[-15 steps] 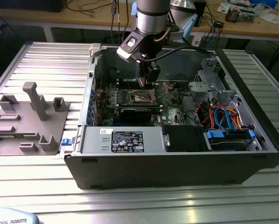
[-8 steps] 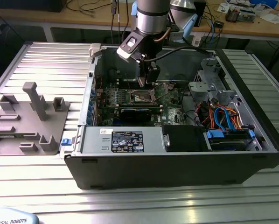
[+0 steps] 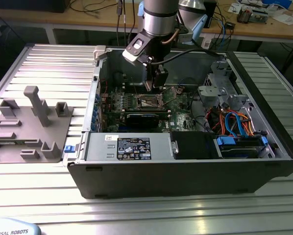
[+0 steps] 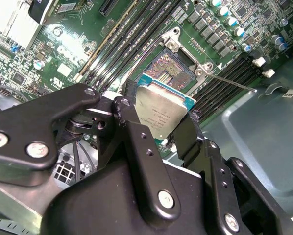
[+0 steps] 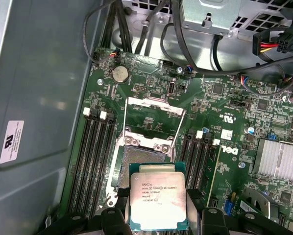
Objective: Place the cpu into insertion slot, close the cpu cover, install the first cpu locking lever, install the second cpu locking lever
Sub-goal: 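Place the cpu into insertion slot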
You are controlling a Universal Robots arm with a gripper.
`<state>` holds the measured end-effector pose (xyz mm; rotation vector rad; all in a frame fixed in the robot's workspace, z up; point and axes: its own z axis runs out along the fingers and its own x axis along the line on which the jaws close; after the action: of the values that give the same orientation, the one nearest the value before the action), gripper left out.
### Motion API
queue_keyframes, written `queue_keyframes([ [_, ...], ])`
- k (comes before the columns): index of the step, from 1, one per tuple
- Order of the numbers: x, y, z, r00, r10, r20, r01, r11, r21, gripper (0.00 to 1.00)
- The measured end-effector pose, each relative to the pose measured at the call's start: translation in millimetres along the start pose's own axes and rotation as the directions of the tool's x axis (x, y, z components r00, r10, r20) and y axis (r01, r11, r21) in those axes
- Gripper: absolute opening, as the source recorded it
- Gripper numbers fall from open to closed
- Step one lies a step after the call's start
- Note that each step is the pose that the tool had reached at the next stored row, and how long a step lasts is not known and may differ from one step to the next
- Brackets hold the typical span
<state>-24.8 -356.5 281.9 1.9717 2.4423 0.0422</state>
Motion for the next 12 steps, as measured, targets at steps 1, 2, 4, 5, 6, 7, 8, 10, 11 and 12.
queue_keyframes([
  [1, 0.0, 0.0, 0.0, 1.0, 0.001, 0.0001, -0.001, 1.0, 0.0, 0.54],
  [2, 0.0, 0.0, 0.1, 1.0, 0.001, 0.0, -0.001, 1.0, 0.0, 0.54],
  [4, 0.0, 0.0, 0.1, 1.0, 0.002, 0.0, -0.002, 1.0, 0.0, 0.54],
  [5, 0.0, 0.0, 0.1, 1.0, 0.002, 0.0001, -0.002, 1.0, 0.0, 0.54],
  [6, 0.0, 0.0, 0.2, 1.0, 0.003, 0.0001, -0.003, 1.0, -0.0001, 0.54],
  [7, 0.0, 0.0, 0.2, 1.0, 0.003, 0.0001, -0.003, 1.0, 0.0, 0.54],
  [8, 0.0, 0.0, 0.3, 1.0, 0.004, 0.0001, -0.004, 1.0, 0.0, 0.54],
  [10, 0.0, 0.0, 0.4, 1.0, 0.005, 0.0001, -0.005, 1.0, -0.0001, 0.54],
  [11, 0.0, 0.0, 0.4, 1.0, 0.006, 0.0001, -0.006, 1.0, -0.0001, 0.54],
  [12, 0.0, 0.0, 0.4, 1.0, 0.006, 0.0002, -0.006, 1.0, -0.0001, 0.54],
])
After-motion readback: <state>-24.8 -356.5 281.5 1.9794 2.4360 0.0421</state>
